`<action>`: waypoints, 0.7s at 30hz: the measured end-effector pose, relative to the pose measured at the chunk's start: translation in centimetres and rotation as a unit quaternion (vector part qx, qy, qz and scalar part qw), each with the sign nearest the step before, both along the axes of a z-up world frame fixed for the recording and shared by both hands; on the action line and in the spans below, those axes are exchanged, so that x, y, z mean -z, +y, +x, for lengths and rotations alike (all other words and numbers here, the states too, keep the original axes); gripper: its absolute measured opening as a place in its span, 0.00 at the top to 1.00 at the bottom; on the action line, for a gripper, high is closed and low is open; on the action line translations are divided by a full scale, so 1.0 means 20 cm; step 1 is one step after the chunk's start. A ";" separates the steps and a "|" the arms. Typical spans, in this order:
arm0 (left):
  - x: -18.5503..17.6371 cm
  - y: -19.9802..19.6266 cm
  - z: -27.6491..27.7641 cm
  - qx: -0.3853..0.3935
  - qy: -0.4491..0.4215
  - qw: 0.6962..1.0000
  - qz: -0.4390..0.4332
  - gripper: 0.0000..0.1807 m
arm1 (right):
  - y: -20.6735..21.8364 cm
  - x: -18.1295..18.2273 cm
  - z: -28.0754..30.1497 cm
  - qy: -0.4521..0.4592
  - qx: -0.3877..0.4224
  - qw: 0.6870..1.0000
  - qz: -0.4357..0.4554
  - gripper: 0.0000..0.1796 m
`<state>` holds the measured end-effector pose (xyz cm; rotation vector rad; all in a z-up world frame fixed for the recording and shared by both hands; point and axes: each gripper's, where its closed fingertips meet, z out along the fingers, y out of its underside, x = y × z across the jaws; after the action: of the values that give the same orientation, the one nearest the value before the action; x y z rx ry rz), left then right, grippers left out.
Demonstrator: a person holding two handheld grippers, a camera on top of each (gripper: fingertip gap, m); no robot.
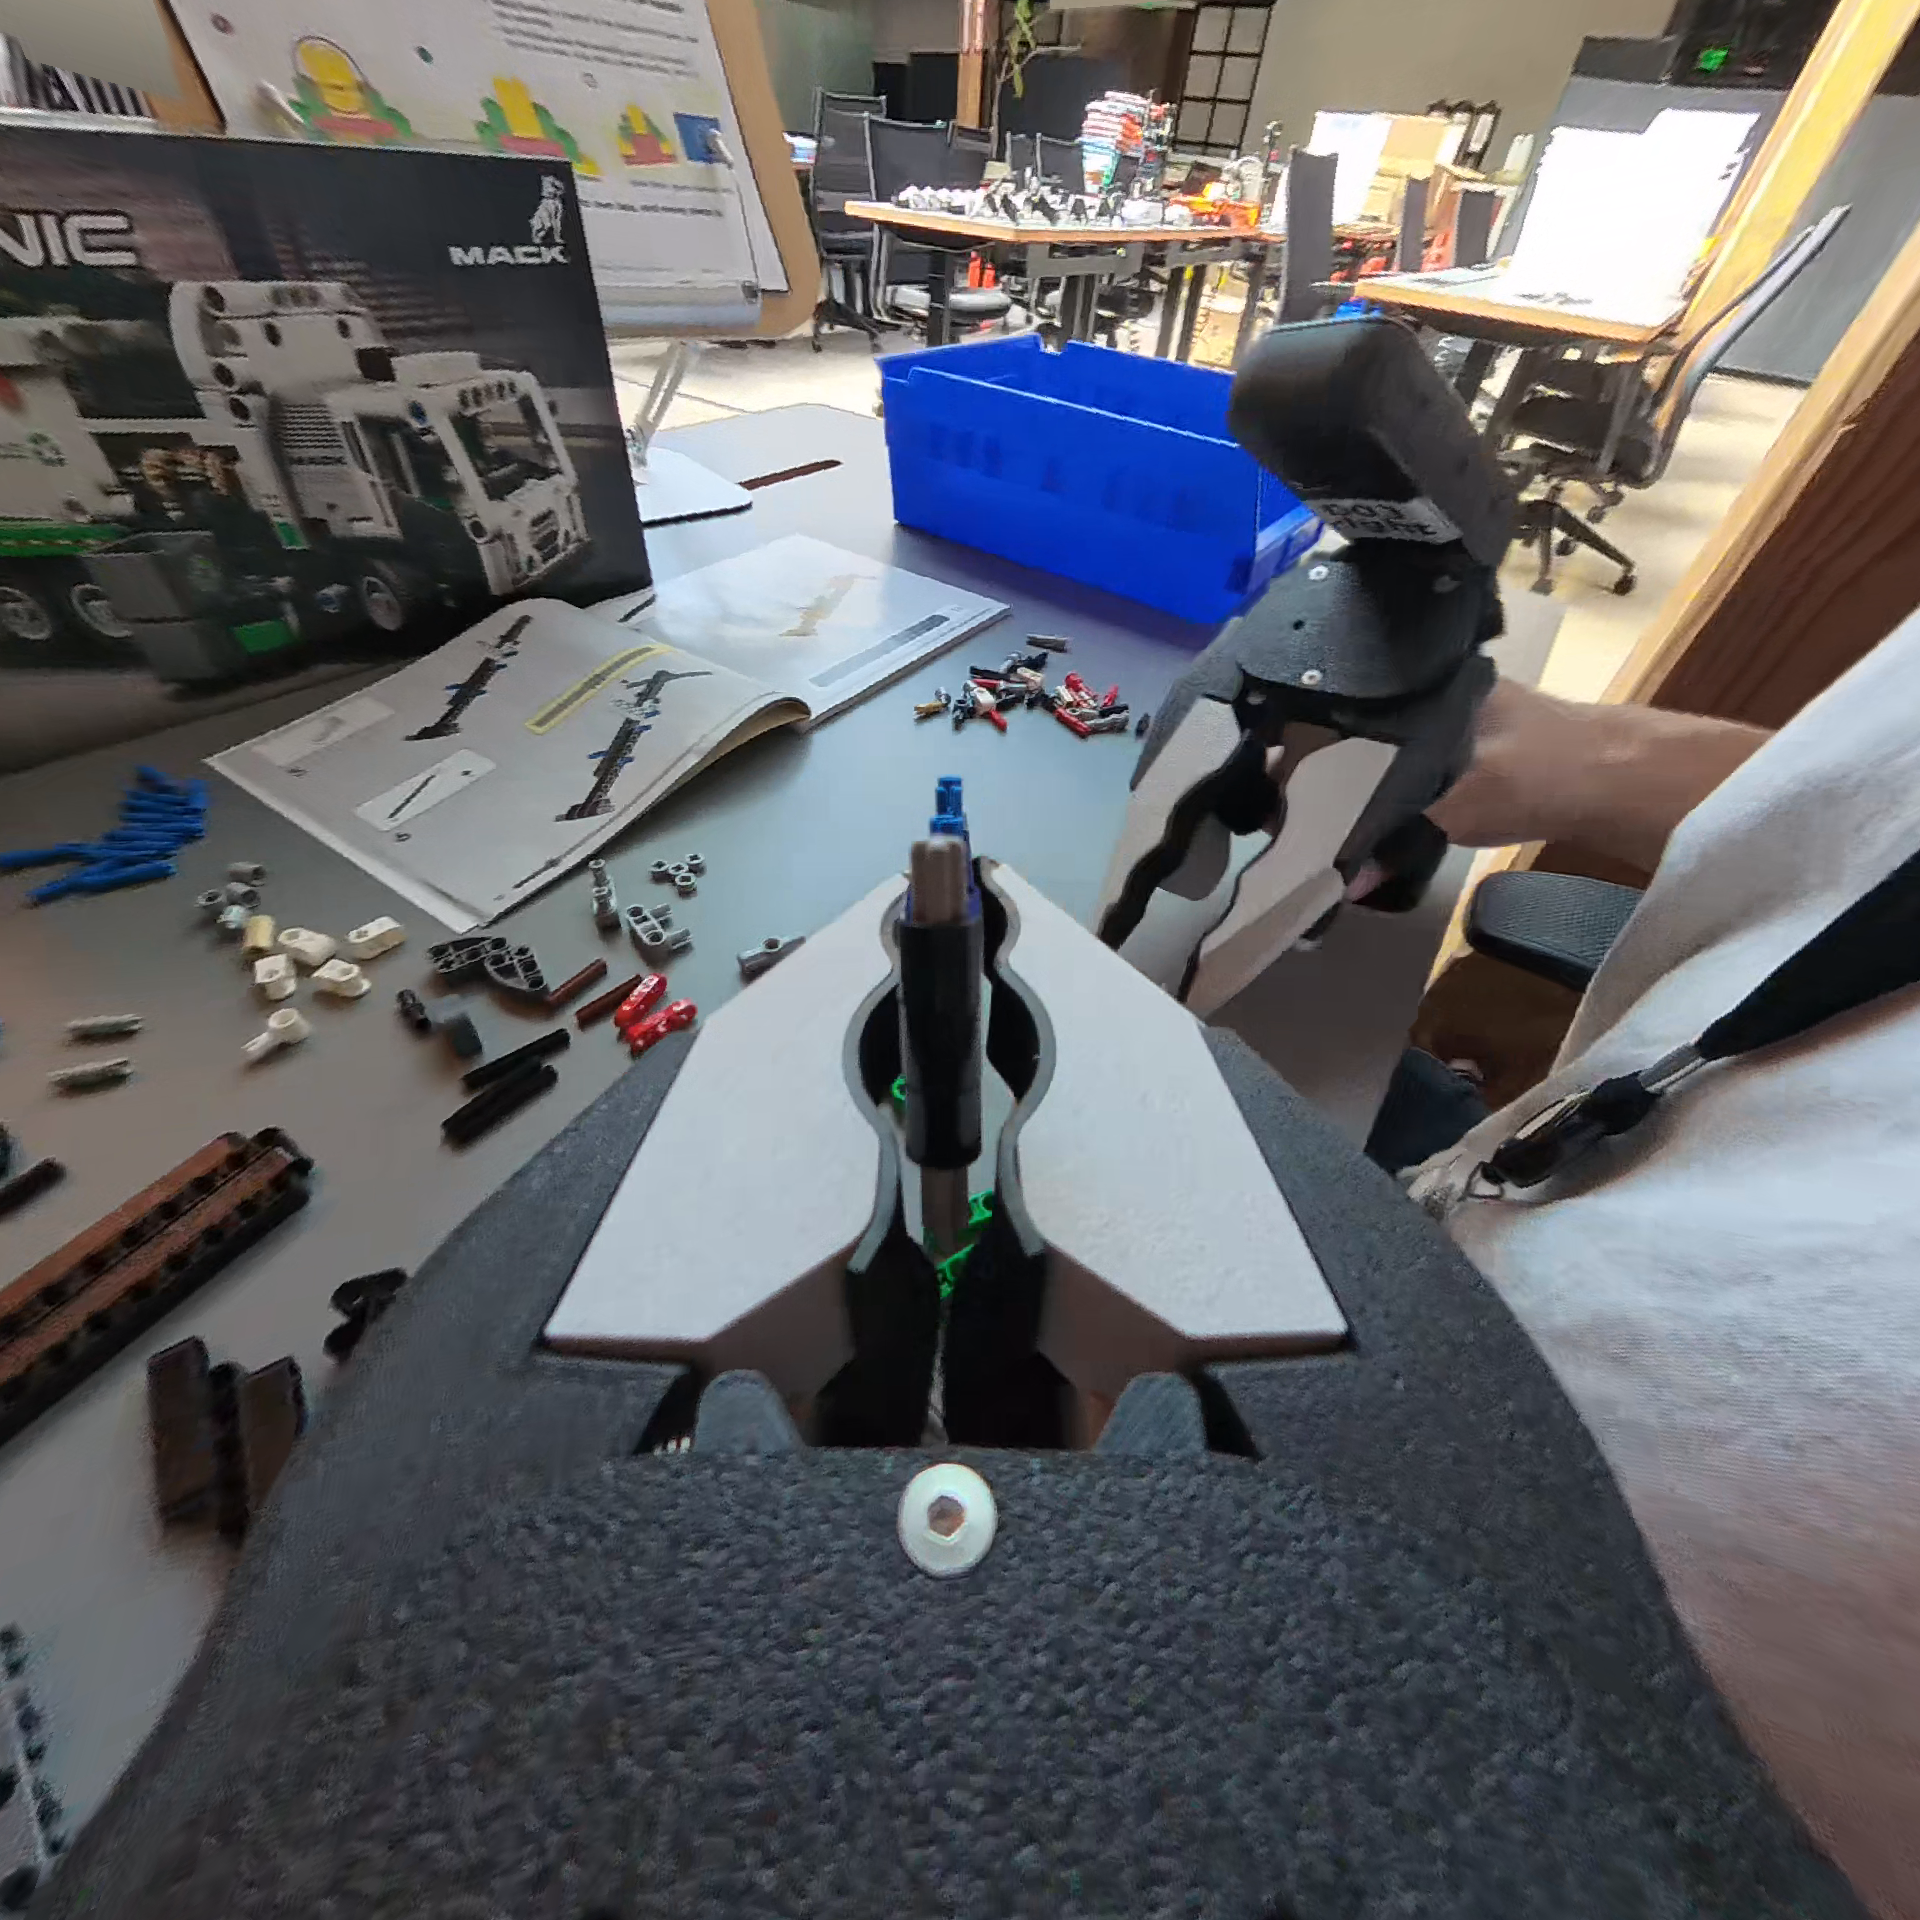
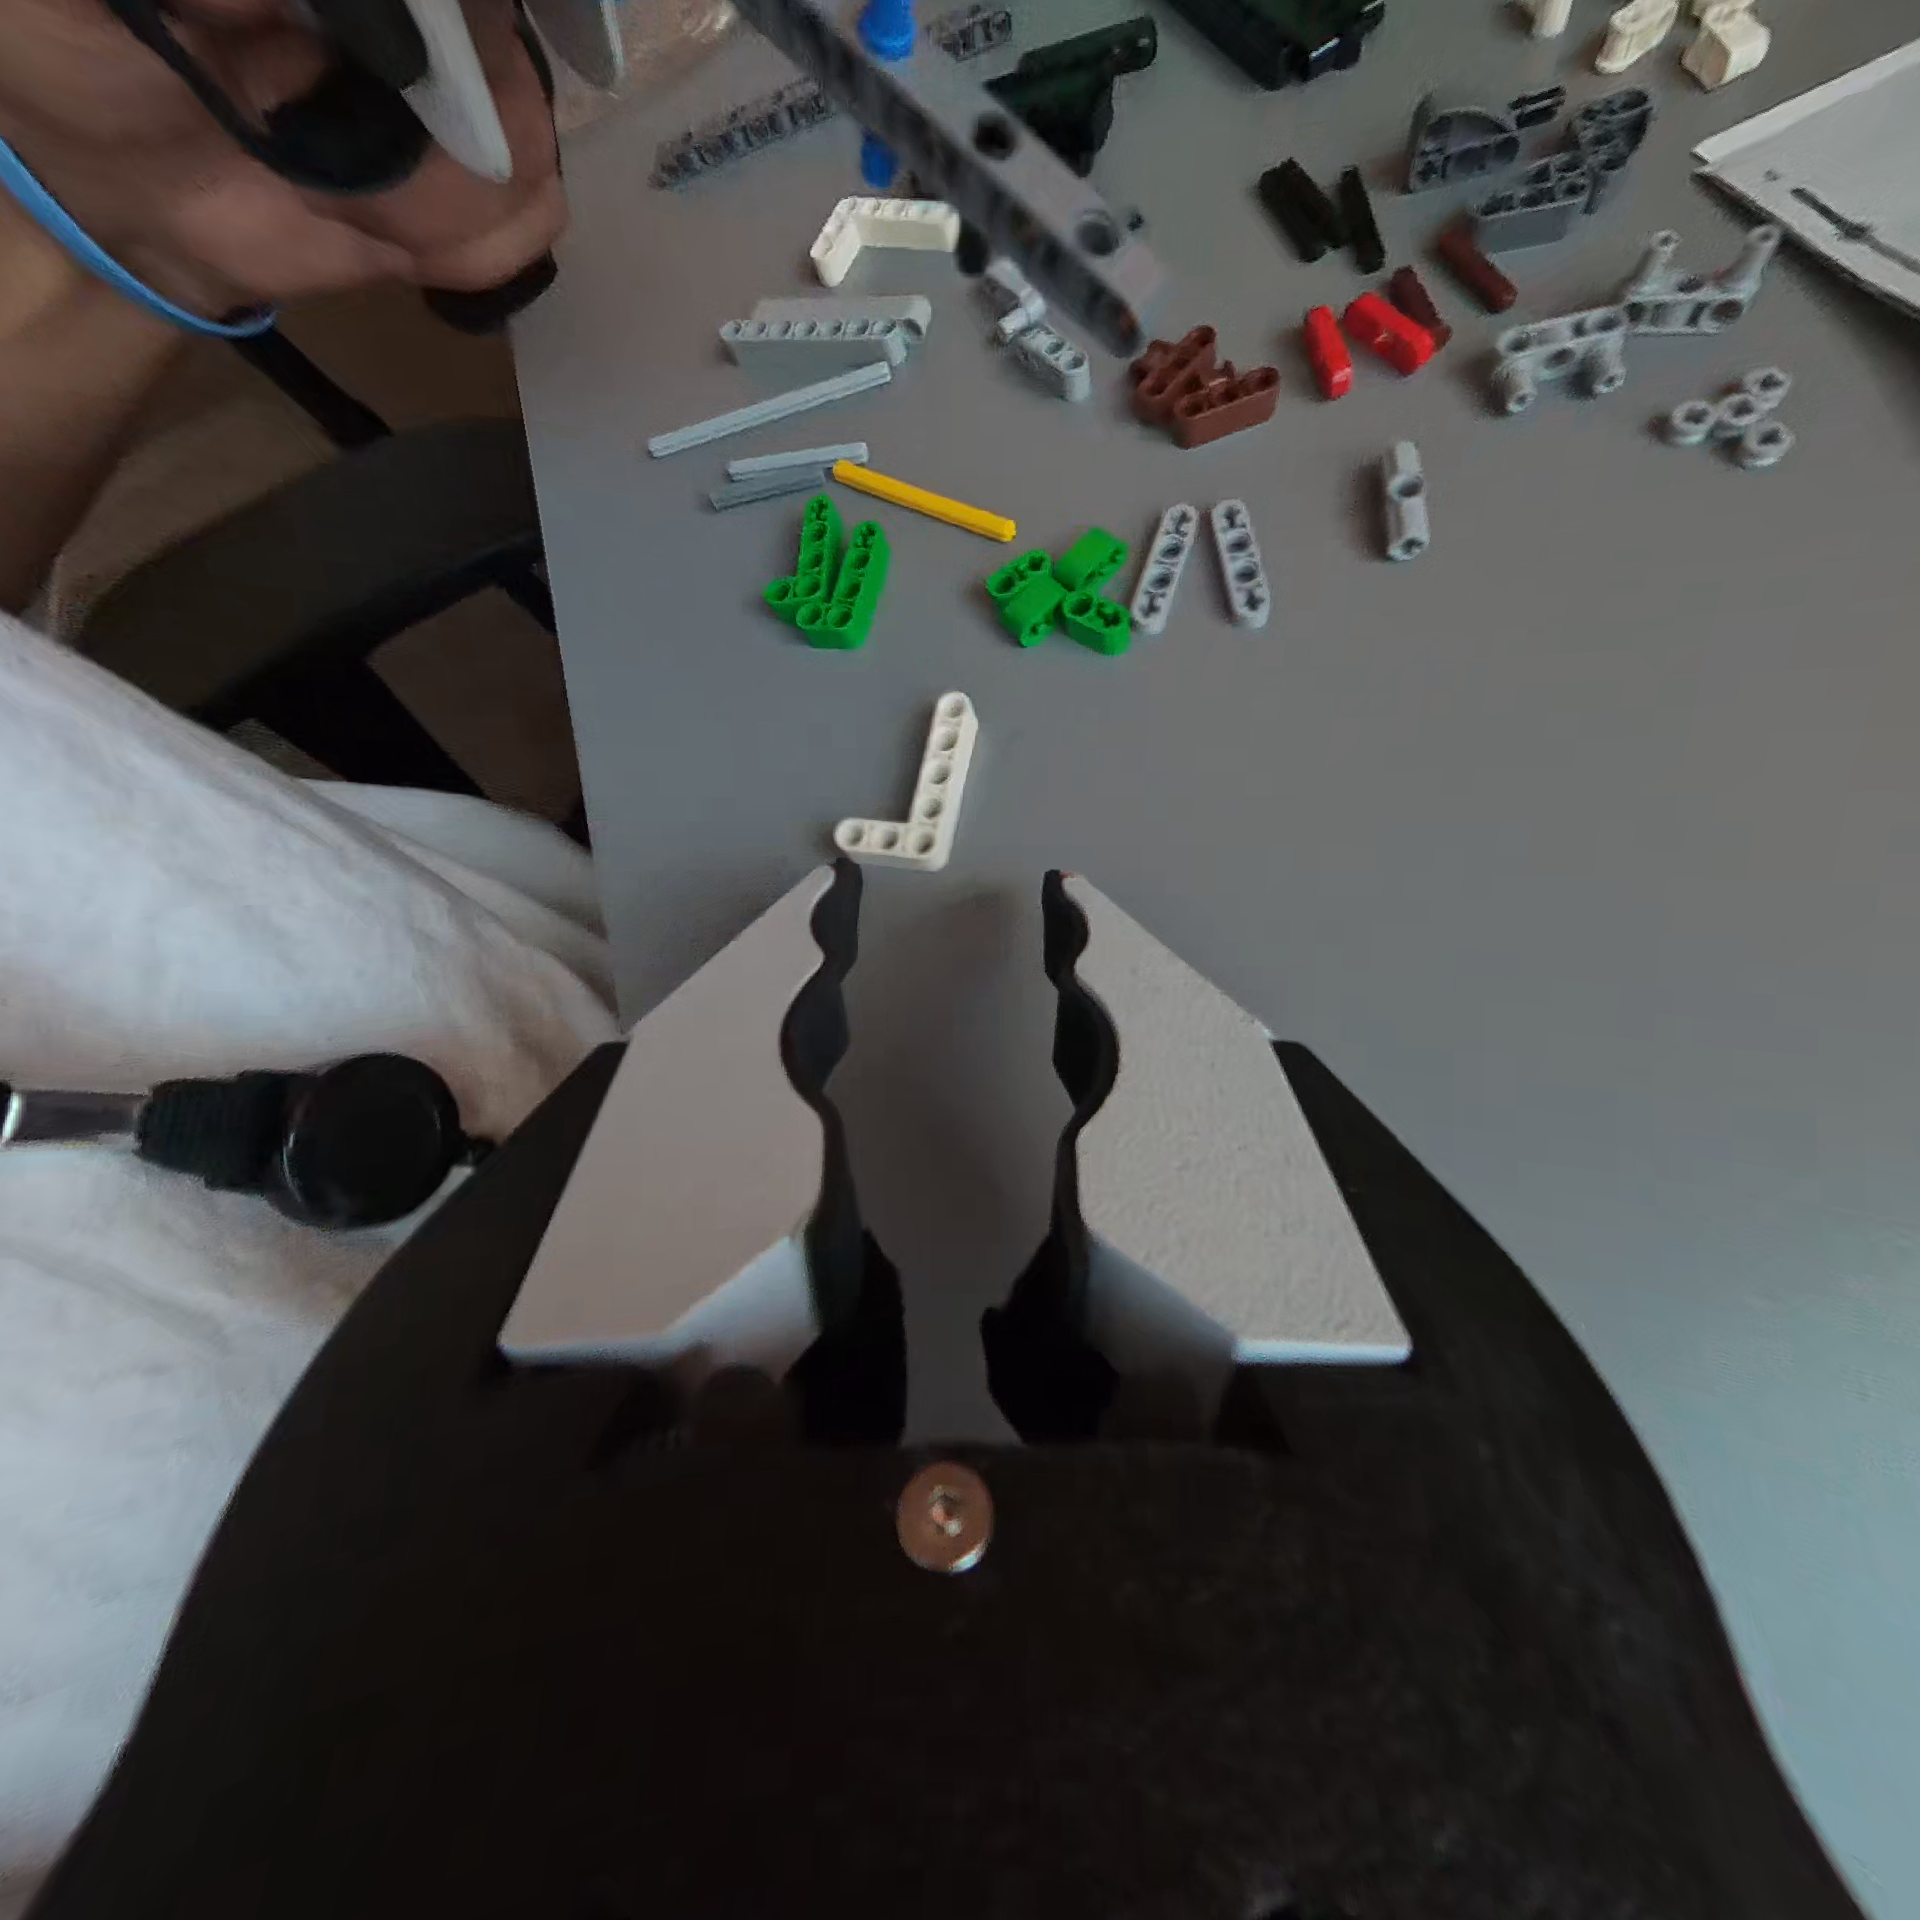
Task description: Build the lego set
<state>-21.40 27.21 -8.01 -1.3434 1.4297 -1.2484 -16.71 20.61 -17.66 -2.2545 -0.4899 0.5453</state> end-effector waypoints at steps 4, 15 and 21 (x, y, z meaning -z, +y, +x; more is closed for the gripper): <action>0.03 -0.03 -0.06 -0.028 -0.025 0.999 -0.016 0.96 | 0.01 0.02 -0.10 -0.025 0.035 0.999 0.028 0.81; 0.07 -0.07 -0.09 -0.016 -0.045 0.999 0.009 0.96 | 0.05 0.08 -0.07 -0.115 0.078 0.990 0.037 0.87; 0.05 -0.05 -0.04 -0.010 -0.051 0.999 0.015 0.97 | 0.00 -0.03 0.15 -0.087 0.142 0.985 0.047 0.87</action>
<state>-22.17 26.22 -9.10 -1.2537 1.3553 -1.2598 -13.72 20.68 -16.98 -2.2398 -0.2664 0.1772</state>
